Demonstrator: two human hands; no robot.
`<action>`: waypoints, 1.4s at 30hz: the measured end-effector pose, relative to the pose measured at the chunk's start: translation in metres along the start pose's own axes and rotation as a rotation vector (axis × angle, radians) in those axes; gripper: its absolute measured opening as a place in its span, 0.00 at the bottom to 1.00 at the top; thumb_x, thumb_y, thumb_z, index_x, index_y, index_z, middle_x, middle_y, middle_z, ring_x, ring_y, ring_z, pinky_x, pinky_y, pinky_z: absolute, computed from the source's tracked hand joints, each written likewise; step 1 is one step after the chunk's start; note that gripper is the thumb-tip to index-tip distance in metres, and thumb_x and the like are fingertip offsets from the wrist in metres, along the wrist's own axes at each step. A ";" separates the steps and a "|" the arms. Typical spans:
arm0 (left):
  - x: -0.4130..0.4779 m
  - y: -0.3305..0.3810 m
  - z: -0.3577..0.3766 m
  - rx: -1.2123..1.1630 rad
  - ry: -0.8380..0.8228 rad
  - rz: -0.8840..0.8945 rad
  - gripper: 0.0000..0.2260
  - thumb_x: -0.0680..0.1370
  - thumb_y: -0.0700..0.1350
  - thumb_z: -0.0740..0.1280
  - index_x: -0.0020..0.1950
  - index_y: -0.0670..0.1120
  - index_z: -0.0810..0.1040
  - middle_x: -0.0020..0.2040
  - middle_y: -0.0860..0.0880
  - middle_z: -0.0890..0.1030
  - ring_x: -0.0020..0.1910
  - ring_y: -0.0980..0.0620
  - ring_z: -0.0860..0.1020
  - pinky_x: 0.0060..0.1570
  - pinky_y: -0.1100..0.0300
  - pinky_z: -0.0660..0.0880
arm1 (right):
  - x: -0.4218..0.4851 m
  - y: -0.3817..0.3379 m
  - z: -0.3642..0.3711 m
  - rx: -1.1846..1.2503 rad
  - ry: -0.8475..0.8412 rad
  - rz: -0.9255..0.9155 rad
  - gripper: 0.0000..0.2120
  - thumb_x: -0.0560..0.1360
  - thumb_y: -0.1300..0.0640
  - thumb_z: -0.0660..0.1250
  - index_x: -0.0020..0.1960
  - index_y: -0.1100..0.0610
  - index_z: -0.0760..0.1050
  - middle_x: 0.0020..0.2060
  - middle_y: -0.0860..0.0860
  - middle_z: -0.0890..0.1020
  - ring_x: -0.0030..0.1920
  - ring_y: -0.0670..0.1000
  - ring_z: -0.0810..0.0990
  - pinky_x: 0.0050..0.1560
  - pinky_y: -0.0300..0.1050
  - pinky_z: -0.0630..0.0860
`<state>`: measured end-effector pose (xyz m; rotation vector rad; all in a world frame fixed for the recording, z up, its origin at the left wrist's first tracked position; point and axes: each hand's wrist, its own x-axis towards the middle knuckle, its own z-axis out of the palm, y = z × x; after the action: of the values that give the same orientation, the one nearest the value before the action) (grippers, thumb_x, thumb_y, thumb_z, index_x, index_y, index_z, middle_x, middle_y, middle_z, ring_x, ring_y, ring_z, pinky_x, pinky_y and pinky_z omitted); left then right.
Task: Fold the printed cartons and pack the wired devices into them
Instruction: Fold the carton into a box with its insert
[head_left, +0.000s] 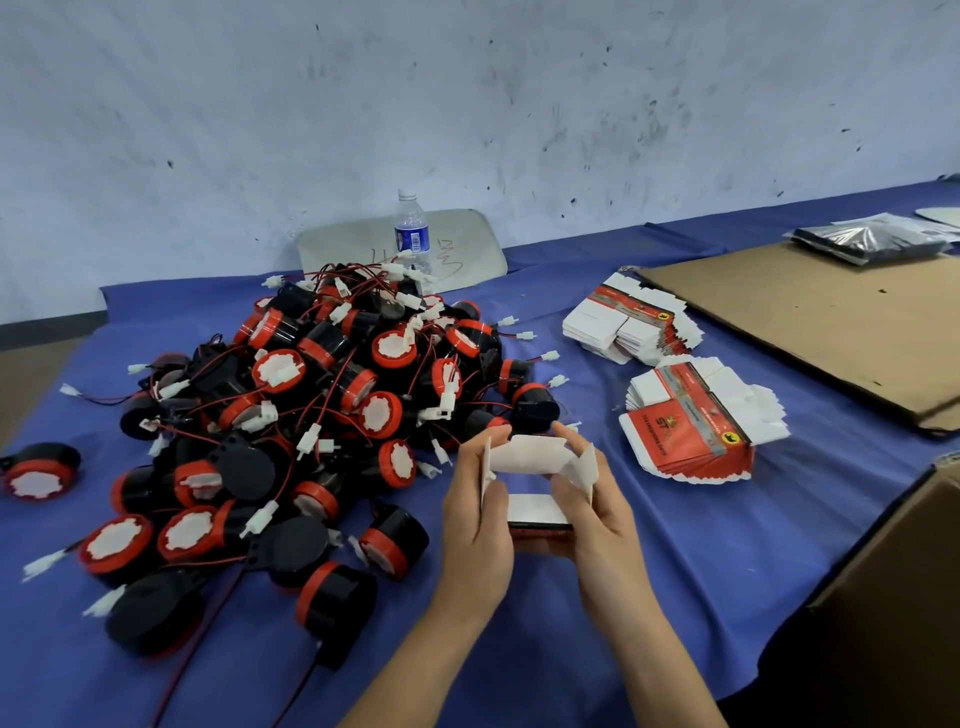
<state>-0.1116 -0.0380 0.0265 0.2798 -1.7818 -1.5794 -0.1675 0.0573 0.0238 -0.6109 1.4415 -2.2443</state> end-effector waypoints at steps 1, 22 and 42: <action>0.001 0.000 0.000 -0.007 0.009 -0.002 0.20 0.75 0.38 0.54 0.62 0.55 0.73 0.58 0.58 0.78 0.60 0.55 0.75 0.60 0.60 0.71 | 0.002 -0.003 0.001 -0.011 -0.008 0.021 0.16 0.77 0.49 0.65 0.65 0.41 0.74 0.60 0.49 0.79 0.52 0.57 0.83 0.41 0.59 0.81; 0.009 -0.003 -0.017 0.339 -0.254 0.453 0.17 0.78 0.61 0.62 0.61 0.53 0.75 0.72 0.47 0.69 0.69 0.52 0.71 0.61 0.62 0.73 | -0.002 -0.018 -0.009 0.237 -0.045 0.138 0.11 0.75 0.58 0.65 0.56 0.51 0.80 0.56 0.57 0.82 0.51 0.57 0.83 0.40 0.54 0.81; 0.029 0.020 -0.033 0.213 -0.445 0.259 0.21 0.75 0.68 0.58 0.52 0.52 0.69 0.68 0.55 0.75 0.63 0.57 0.77 0.51 0.53 0.78 | 0.005 -0.040 -0.023 0.079 -0.341 0.426 0.19 0.70 0.61 0.70 0.60 0.51 0.77 0.56 0.60 0.81 0.53 0.61 0.81 0.47 0.56 0.79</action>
<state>-0.1055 -0.0762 0.0549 -0.2177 -2.2268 -1.3374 -0.1882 0.0872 0.0532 -0.5652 1.1757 -1.7596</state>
